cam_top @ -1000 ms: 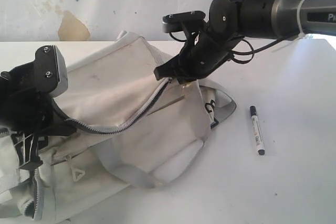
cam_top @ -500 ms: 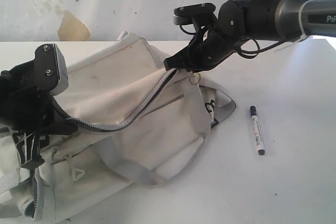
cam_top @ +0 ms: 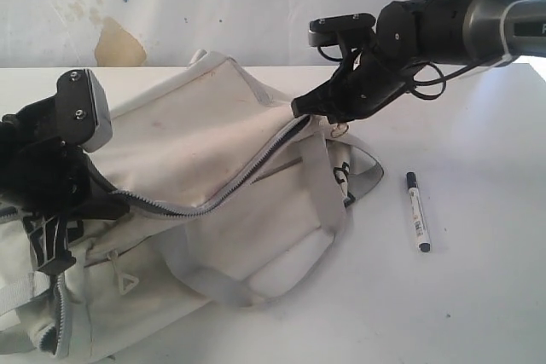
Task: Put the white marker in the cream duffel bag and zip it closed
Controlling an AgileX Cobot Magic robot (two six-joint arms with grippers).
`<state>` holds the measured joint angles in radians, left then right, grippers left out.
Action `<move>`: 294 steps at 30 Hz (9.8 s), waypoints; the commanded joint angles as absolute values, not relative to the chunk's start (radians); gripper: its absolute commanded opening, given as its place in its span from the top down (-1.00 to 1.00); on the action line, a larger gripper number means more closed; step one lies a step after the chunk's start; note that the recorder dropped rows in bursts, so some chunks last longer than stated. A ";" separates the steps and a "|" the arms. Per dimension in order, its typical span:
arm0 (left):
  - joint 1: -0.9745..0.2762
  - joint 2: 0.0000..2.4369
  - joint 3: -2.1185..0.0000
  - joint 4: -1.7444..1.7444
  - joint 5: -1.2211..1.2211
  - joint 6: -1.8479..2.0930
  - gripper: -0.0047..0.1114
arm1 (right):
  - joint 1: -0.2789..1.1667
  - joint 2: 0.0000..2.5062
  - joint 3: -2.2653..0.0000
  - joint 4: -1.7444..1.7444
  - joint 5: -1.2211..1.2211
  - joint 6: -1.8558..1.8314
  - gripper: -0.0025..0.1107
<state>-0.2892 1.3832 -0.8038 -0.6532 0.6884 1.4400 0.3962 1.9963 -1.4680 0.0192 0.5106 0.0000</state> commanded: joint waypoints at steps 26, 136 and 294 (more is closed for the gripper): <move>-0.290 1.373 -0.799 -0.671 0.717 1.433 0.73 | 0.378 1.880 -1.465 0.139 0.726 0.000 -0.14; -0.142 1.721 -1.200 -1.226 -0.020 1.073 0.92 | 0.267 1.836 -1.057 -0.140 0.405 0.319 0.14; -0.142 1.721 -1.200 -1.217 -0.007 1.075 0.92 | 0.477 1.968 -1.495 0.673 0.992 -0.123 0.34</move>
